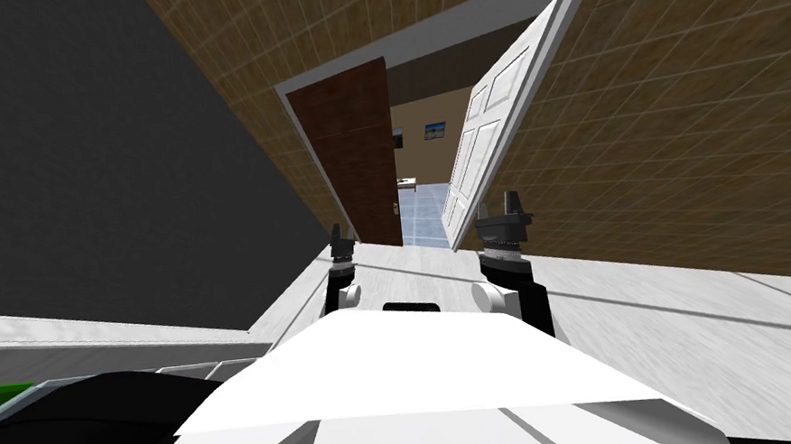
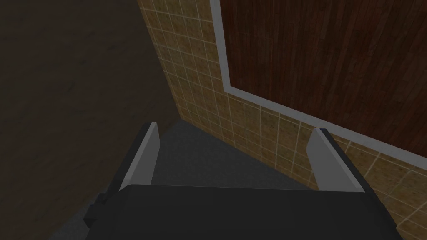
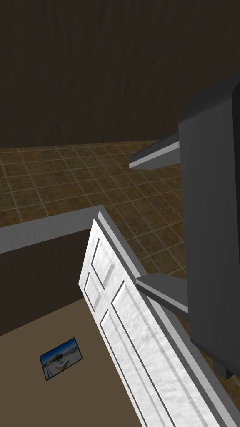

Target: Push the door open

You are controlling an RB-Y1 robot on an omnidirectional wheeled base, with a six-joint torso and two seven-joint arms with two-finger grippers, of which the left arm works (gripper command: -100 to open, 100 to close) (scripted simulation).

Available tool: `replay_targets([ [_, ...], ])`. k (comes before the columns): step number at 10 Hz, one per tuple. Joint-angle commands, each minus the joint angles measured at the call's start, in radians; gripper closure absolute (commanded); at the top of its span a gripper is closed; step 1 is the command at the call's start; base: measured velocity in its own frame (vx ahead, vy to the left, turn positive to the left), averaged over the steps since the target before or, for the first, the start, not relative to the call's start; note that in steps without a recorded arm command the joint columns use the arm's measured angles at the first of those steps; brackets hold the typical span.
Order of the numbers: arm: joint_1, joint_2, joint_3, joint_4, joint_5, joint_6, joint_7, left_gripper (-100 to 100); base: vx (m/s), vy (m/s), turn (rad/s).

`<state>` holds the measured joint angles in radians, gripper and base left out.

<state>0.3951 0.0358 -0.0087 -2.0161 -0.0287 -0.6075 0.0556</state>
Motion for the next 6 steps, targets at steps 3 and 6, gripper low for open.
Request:
replay_targets([
  [3, -0.027, 0.015, -0.005, 0.072, 0.001, -0.011, 0.005, -100, 0.096, -0.006, 0.004],
  [6, -0.061, 0.028, -0.012, 0.159, 0.0, -0.023, 0.009, -100, 0.109, -0.006, 0.004],
])
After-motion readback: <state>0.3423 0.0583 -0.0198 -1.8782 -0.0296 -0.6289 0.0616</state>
